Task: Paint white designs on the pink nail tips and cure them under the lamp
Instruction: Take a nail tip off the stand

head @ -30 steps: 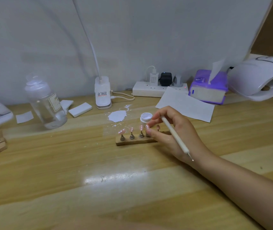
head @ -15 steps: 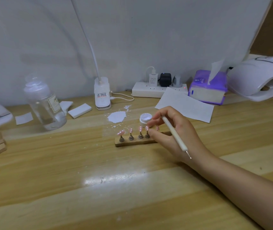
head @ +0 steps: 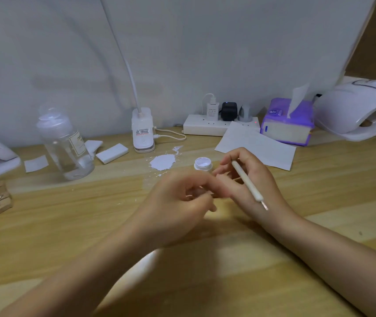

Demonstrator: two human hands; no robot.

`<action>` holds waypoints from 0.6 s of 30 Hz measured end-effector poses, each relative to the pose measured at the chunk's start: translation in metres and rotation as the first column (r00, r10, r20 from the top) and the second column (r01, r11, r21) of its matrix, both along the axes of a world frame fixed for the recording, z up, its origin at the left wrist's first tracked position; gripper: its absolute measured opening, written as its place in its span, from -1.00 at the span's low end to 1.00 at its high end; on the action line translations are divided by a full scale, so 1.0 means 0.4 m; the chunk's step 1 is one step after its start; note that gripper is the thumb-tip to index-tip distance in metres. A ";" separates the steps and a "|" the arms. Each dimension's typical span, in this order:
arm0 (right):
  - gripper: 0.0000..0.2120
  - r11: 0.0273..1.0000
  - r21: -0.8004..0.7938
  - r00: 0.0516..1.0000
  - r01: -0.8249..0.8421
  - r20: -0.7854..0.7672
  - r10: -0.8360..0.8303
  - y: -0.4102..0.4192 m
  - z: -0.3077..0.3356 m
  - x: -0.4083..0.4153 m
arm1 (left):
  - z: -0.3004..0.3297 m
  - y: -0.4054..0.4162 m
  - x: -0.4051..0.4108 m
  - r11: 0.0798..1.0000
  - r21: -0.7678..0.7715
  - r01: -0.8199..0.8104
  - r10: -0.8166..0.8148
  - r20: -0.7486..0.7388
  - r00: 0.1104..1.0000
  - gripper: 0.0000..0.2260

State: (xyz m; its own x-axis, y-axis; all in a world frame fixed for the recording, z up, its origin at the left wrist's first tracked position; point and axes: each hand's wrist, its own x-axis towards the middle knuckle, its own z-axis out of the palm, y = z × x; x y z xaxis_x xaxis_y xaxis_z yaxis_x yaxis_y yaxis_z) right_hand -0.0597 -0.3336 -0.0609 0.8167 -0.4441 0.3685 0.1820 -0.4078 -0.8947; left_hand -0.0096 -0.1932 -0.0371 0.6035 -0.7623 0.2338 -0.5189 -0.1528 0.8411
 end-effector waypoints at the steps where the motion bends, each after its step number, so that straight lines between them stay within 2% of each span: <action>1: -0.77 1.000 0.017 1.000 0.024 -0.003 -0.024 -0.004 -0.002 0.003 | -0.007 0.002 0.006 0.999 -0.028 -0.047 0.049 0.075 0.996 -0.77; 5: -0.77 0.998 0.034 0.998 0.048 -0.029 -0.047 -0.008 -0.008 0.006 | -0.038 0.001 0.016 0.993 0.033 -0.114 0.091 0.411 0.907 -0.73; 7: -0.77 0.998 0.035 0.999 0.043 -0.032 -0.042 -0.007 -0.008 0.005 | -0.051 -0.001 0.018 0.990 0.067 -0.121 0.072 0.498 0.864 -0.69; 14: -0.74 0.998 0.040 0.999 0.045 -0.019 -0.044 -0.010 -0.008 0.005 | -0.072 -0.007 0.015 0.984 0.121 -0.135 0.044 0.563 0.826 -0.65; 18: -0.73 0.999 0.030 0.999 0.039 -0.008 -0.039 -0.007 -0.007 0.002 | -0.076 -0.010 0.014 0.986 0.091 -0.137 0.063 0.562 0.825 -0.65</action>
